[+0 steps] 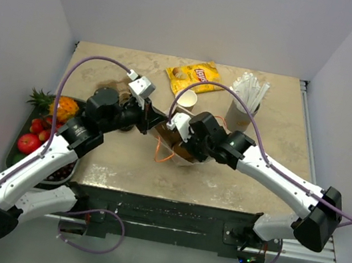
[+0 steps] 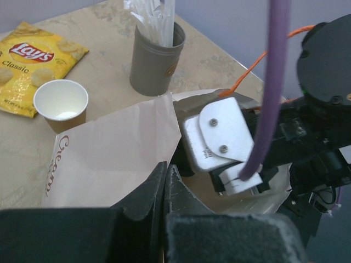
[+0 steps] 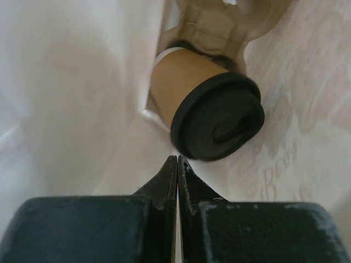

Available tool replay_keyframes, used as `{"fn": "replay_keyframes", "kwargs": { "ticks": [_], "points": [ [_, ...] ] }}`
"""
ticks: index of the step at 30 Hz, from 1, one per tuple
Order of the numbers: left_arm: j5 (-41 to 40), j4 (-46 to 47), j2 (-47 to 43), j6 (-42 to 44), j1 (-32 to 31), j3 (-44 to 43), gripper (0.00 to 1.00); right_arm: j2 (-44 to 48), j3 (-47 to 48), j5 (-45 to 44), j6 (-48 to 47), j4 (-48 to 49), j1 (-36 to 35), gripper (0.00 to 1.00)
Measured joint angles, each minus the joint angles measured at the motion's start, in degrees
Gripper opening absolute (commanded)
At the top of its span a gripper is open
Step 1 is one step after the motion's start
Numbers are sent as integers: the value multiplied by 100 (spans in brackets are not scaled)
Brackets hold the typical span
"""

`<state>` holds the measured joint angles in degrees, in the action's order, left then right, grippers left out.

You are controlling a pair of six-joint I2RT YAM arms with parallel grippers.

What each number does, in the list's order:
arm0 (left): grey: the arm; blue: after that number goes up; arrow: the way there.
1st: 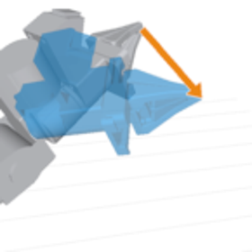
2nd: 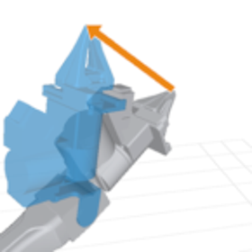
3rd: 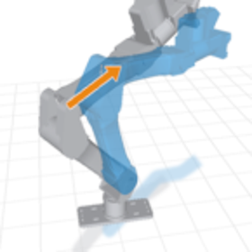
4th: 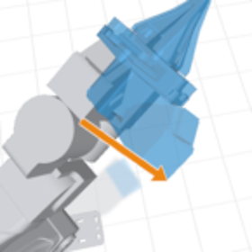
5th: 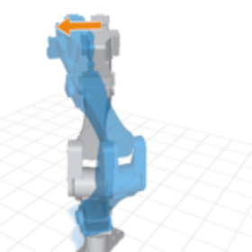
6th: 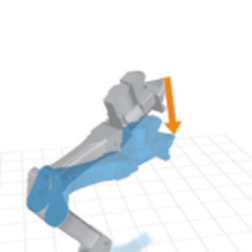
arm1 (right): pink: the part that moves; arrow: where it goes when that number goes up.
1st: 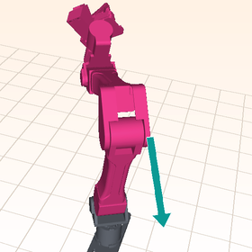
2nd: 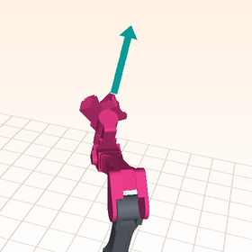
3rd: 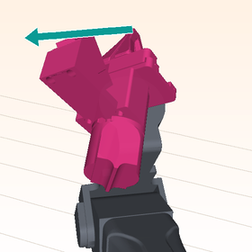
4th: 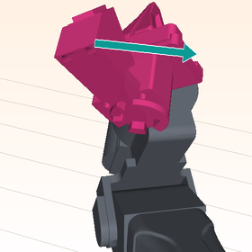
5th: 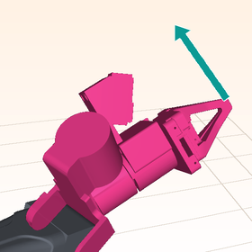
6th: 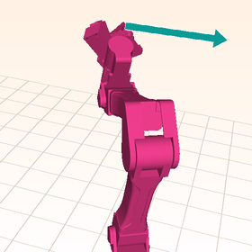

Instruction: Pack the takeout coffee

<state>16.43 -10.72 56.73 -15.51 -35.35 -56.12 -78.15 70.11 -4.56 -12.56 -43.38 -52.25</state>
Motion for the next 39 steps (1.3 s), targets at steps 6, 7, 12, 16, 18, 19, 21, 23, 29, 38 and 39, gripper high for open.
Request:
{"fn": "replay_keyframes", "kwargs": {
  "ticks": [6, 7, 12, 16, 18, 19, 21, 23, 29, 38, 39],
  "points": [
    [369, 299, -396, 264, 0, 291, 0, 44, -474, -256, -129, 590, -37, 36],
    [428, 337, -411, 295, 0, 313, 0, 44, -474, -273, -101, 634, -37, 39],
    [555, 393, -330, 339, 0, 354, 0, 42, -474, -273, -4, 848, -59, 41],
    [564, 389, -216, 369, 13, 354, 0, -44, -481, -127, 146, 850, -55, 39],
    [564, 374, -177, 367, 35, 354, 0, -76, -514, -55, 240, 861, -44, 41],
    [564, 376, -162, 367, 37, 354, 0, -81, -551, -33, 284, 887, -44, 43],
    [570, 389, -146, 361, 35, 354, 0, -96, -651, 26, 358, 951, -46, 42],
    [577, 393, -133, 350, 35, 354, 0, -98, -732, 160, 435, 1051, -50, 41],
    [570, 546, -127, 345, 35, 354, 0, -103, -767, 588, 474, 1158, -243, 36],
    [599, 710, 7, 240, 35, 354, 0, -136, -785, 909, 297, 1303, -505, 35],
    [612, 715, 7, 229, 35, 354, 0, -136, -800, 925, 273, 1353, -525, 35]
  ]
}}
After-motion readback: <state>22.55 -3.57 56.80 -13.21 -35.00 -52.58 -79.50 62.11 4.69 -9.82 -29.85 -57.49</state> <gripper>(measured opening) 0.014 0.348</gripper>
